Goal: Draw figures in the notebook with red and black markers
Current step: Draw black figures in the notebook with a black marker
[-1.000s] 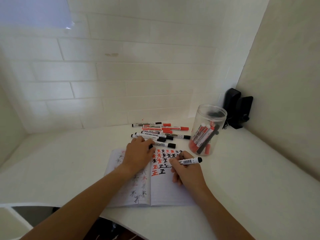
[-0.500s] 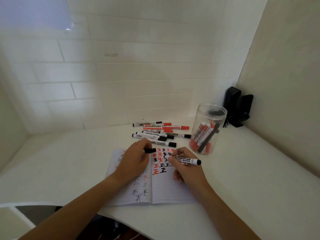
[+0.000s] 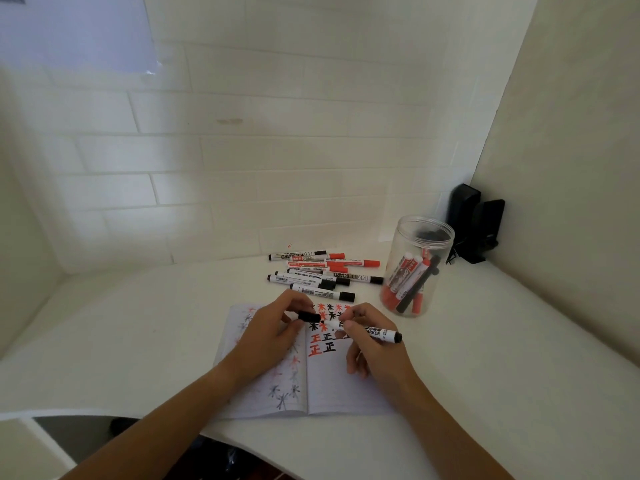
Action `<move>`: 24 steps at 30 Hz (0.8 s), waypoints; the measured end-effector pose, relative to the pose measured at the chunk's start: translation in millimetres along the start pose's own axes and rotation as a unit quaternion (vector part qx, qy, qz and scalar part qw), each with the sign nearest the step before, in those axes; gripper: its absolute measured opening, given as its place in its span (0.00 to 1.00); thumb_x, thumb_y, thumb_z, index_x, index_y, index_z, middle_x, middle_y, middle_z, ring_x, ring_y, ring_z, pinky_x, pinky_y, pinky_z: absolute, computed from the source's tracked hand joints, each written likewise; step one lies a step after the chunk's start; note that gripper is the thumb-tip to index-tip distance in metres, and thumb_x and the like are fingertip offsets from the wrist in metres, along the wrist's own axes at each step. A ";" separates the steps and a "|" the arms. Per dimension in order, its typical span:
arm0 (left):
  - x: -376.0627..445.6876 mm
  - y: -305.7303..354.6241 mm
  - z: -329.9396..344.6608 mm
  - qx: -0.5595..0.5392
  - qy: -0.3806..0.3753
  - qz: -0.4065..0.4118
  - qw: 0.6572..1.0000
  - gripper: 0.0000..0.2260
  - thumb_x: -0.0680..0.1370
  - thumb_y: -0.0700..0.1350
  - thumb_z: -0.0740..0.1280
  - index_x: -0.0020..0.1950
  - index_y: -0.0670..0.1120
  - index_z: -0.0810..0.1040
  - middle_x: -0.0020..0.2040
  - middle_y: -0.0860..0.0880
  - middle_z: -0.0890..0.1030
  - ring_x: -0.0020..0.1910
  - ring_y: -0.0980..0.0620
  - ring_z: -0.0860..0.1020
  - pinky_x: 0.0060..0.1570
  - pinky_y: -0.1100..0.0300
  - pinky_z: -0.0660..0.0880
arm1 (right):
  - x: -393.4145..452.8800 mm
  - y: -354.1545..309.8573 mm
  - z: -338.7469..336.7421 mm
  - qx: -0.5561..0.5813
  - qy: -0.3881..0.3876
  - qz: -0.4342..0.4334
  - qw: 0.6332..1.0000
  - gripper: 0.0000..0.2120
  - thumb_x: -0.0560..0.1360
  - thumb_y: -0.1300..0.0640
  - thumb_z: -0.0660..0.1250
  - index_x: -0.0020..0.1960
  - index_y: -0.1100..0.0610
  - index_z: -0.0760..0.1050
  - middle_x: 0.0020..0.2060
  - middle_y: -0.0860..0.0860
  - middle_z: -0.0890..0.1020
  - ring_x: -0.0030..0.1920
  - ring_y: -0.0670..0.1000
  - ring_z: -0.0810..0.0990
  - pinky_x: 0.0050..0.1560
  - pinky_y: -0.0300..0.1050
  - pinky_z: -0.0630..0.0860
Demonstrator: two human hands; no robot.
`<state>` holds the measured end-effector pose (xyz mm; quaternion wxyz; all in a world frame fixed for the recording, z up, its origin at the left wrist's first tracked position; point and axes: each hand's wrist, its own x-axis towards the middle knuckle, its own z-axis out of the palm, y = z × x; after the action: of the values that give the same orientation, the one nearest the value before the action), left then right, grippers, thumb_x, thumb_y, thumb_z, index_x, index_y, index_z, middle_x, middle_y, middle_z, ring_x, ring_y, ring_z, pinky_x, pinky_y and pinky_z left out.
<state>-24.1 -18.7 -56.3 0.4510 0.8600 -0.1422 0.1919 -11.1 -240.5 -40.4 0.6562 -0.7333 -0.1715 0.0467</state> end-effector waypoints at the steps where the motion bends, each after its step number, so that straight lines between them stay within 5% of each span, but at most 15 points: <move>1: -0.2 0.6 -0.2 -0.003 -0.003 -0.001 1.000 0.15 0.80 0.32 0.65 0.60 0.51 0.75 0.55 0.60 0.82 0.59 0.59 0.79 0.53 0.69 0.74 | 0.2 0.4 0.0 -0.004 -0.001 -0.001 1.000 0.03 0.83 0.60 0.65 0.52 0.56 0.77 0.46 0.55 0.87 0.25 0.55 0.78 0.23 0.42 0.72; 11: -0.5 0.2 3.0 0.026 -0.013 0.011 1.000 0.14 0.80 0.32 0.65 0.57 0.50 0.78 0.52 0.60 0.82 0.54 0.58 0.80 0.50 0.68 0.76 | 1.4 4.1 -0.7 -0.023 0.011 -0.019 1.000 0.03 0.83 0.60 0.65 0.52 0.55 0.78 0.45 0.54 0.87 0.25 0.56 0.78 0.25 0.43 0.73; 19: -2.9 -0.5 3.5 0.041 -0.057 0.062 0.996 0.13 0.78 0.36 0.69 0.59 0.51 0.79 0.53 0.58 0.81 0.53 0.55 0.79 0.53 0.58 0.77 | -3.1 2.4 4.8 -0.047 -0.021 -0.018 0.999 0.05 0.79 0.56 0.72 0.54 0.51 0.79 0.37 0.55 0.86 0.28 0.59 0.83 0.27 0.44 0.76; 24: -2.6 -1.7 5.0 0.026 -0.060 0.051 0.997 0.09 0.78 0.44 0.72 0.57 0.53 0.80 0.50 0.60 0.81 0.52 0.55 0.80 0.52 0.56 0.77 | -2.0 0.8 2.0 -0.007 -0.012 -0.018 1.000 0.11 0.76 0.54 0.76 0.49 0.58 0.76 0.29 0.58 0.77 0.24 0.55 0.72 0.26 0.43 0.69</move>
<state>-24.6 -21.7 -61.4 0.4087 0.8731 -0.2074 0.1664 -13.4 -239.3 -41.8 0.6499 -0.7337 -0.1935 0.0426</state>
